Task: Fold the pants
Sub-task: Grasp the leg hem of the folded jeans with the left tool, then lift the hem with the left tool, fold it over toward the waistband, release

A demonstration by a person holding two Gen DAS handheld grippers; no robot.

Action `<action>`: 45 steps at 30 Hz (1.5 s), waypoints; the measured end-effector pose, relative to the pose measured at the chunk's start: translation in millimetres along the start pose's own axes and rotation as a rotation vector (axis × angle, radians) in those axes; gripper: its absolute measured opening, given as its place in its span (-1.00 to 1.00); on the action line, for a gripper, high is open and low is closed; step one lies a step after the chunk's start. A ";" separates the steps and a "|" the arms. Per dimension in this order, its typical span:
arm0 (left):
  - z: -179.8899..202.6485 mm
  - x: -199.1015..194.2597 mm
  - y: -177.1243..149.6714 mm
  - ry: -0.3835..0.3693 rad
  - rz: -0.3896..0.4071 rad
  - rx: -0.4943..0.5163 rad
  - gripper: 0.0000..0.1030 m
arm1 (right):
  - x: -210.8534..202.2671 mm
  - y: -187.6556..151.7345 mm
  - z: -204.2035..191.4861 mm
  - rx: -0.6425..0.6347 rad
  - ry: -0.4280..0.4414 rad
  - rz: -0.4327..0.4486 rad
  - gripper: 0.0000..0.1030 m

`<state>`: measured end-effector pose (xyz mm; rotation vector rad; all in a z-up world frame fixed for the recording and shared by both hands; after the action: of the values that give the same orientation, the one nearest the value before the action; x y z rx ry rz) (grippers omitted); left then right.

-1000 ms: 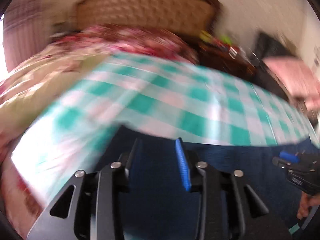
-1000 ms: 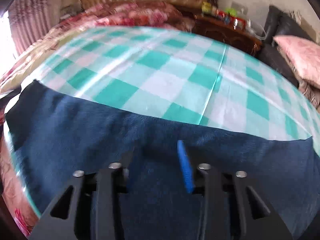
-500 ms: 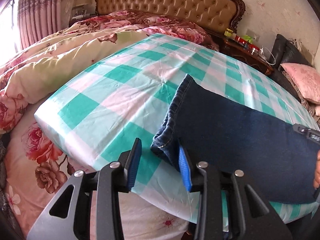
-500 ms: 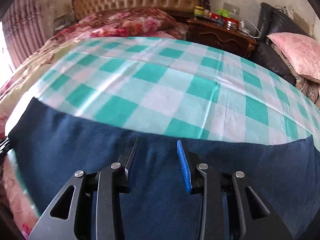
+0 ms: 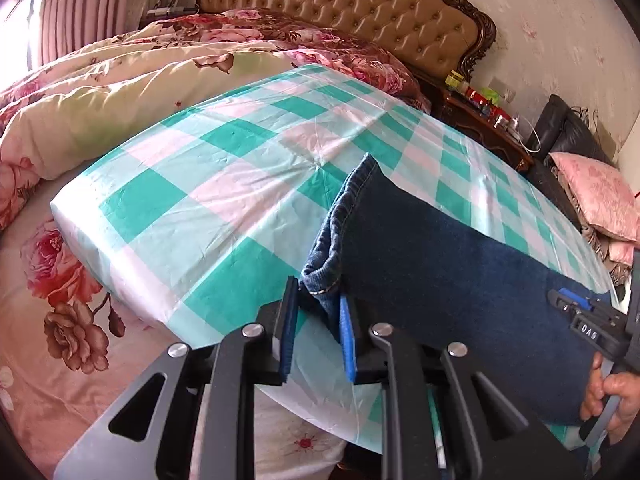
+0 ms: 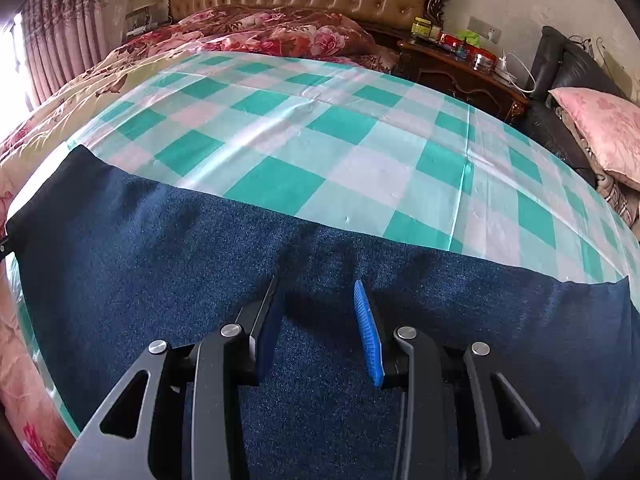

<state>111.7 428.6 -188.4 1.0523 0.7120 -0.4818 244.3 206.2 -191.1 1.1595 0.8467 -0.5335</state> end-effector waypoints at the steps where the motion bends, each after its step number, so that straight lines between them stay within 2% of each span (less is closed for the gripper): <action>1: 0.8 -1.3 0.3 0.000 0.002 0.000 -0.64 | -0.4 0.3 -0.1 -0.001 -0.001 0.002 -0.34; 6: 9.2 -12.6 8.2 0.015 0.017 0.011 -0.64 | -2.9 1.7 6.7 0.035 0.043 -0.019 -0.29; 8: 17.3 -21.4 14.2 0.030 0.030 0.031 -0.64 | -8.7 0.7 19.9 0.082 0.063 -0.031 -0.11; 9: 21.9 -25.9 17.4 0.042 0.036 0.046 -0.64 | -15.2 0.0 32.0 0.116 0.075 -0.023 0.04; 10: 31.0 -32.5 21.6 0.067 0.047 0.080 -0.64 | -20.2 -1.9 43.1 0.141 0.077 -0.023 0.07; 14: 85.8 -60.9 37.7 0.173 0.107 0.270 -0.64 | -35.1 -21.2 101.5 0.284 0.110 -0.064 0.07; 17: 156.7 -82.3 40.6 0.257 0.167 0.478 -0.64 | -46.1 -39.0 144.0 0.380 0.145 -0.078 0.07; 19: 220.8 -92.4 27.8 0.288 0.219 0.649 -0.64 | -56.1 -54.4 178.4 0.456 0.151 -0.081 0.09; 21: 284.7 -93.5 1.0 0.271 0.255 0.799 -0.64 | -62.6 -68.2 205.1 0.517 0.160 -0.086 0.09; 24: 386.9 -73.9 -88.2 0.208 0.290 1.064 -0.63 | -70.9 -93.2 244.2 0.599 0.161 -0.094 0.10; 26: 422.0 -49.8 -152.0 0.165 0.253 1.200 -0.63 | -72.3 -111.6 265.3 0.644 0.151 -0.108 0.10; 28: 437.8 -25.5 -206.0 0.142 0.213 1.297 -0.54 | -69.6 -125.2 277.1 0.662 0.158 -0.132 0.10; 29: 439.2 -16.7 -222.3 0.153 0.199 1.327 -0.48 | -69.4 -132.2 281.6 0.668 0.162 -0.139 0.10; 30: 438.7 -10.9 -234.2 0.173 0.199 1.355 -0.33 | -69.3 -135.7 283.4 0.671 0.164 -0.143 0.10; 31: 437.5 -10.6 -241.6 0.189 0.221 1.369 -0.34 | -70.1 -139.6 285.3 0.671 0.172 -0.145 0.10; 33: 433.9 -18.0 -237.8 0.184 0.238 1.322 0.01 | -71.2 -144.0 287.3 0.675 0.198 -0.148 0.10; 35: 431.2 -18.2 -230.4 0.182 0.232 1.294 0.08 | -70.6 -142.5 283.6 0.680 0.234 -0.156 0.10; 37: 428.4 -11.6 -223.9 0.142 0.181 1.265 0.08 | -69.2 -136.1 273.5 0.673 0.292 -0.169 0.10; 38: 427.8 -7.6 -222.5 0.101 0.153 1.254 -0.04 | -69.2 -133.9 268.6 0.662 0.305 -0.177 0.10; 39: 427.4 -7.2 -223.0 0.081 0.139 1.247 -0.30 | -68.8 -126.5 260.7 0.639 0.311 -0.186 0.11; 41: 425.2 -1.5 -222.3 0.054 0.106 1.239 -0.67 | -66.8 -114.4 246.7 0.611 0.347 -0.208 0.11; 45: 416.4 -16.0 -202.9 -0.016 0.137 1.136 -0.70 | -63.7 -96.4 222.7 0.589 0.457 -0.275 0.13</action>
<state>88.5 -34.0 -171.7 2.1330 0.3014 -0.7996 201.0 -38.9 -160.2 1.7558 1.3046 -0.7910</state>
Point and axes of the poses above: each gripper's, at about its wrist camera, not at the fingertips, and x roughly the way its jaws point, z to its right, y to its top, the point moved 6 cm from there along x, roughly the way its jaws point, and after that the axes turned 5 degrees about -y, right-handed, at the moved point
